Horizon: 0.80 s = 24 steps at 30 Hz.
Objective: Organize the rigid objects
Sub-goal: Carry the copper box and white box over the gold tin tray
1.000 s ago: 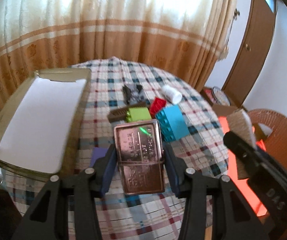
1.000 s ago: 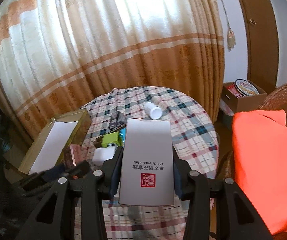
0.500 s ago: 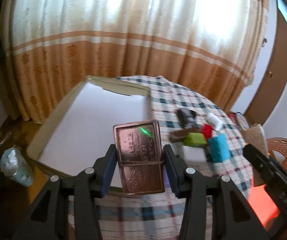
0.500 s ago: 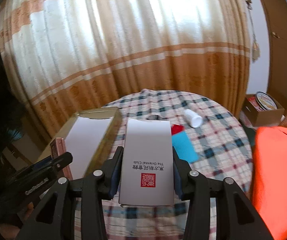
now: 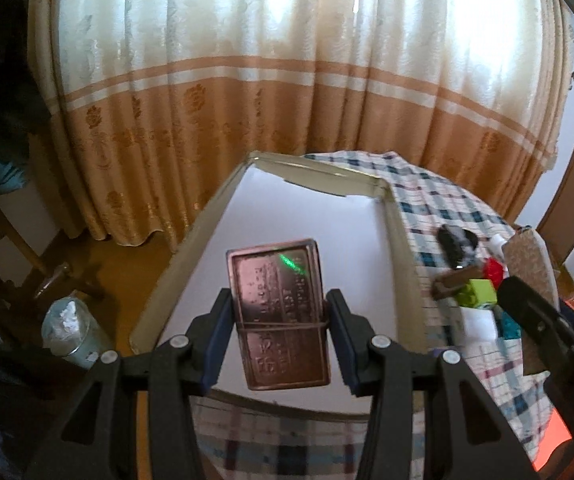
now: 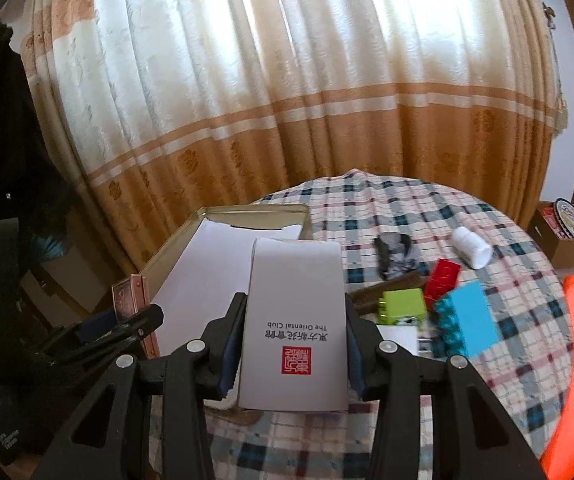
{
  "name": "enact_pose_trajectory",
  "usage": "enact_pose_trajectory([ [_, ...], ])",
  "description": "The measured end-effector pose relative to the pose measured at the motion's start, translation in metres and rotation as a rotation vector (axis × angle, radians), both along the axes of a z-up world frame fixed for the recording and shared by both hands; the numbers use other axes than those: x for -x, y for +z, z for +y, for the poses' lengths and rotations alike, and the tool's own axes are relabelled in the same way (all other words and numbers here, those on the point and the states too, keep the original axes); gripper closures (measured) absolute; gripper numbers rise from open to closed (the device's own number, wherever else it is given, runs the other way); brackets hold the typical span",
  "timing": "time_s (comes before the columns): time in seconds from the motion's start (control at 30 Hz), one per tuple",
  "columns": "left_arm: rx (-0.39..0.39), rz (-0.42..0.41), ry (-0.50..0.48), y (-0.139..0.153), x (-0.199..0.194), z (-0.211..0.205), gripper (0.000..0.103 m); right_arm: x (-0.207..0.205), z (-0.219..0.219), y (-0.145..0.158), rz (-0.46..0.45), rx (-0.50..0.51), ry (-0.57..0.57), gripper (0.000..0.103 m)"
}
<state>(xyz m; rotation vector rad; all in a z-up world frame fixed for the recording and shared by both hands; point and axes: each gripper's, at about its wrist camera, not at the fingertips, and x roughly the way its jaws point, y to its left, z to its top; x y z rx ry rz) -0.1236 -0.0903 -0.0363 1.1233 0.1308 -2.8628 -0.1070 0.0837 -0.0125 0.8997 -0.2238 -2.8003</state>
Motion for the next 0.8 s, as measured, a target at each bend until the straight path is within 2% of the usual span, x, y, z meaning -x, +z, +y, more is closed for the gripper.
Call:
enact_pose_trajectory([
  [0.33, 0.055, -0.045, 0.036, -0.015, 0.022, -0.015, 0.057, 0.025, -0.037, -0.020, -0.052, -0.042, 0.054, 0.057],
  [0.8, 0.136, -0.078, 0.069, -0.026, 0.035, -0.024, 0.057, 0.050, -0.064, -0.039, -0.110, -0.085, 0.114, 0.057],
])
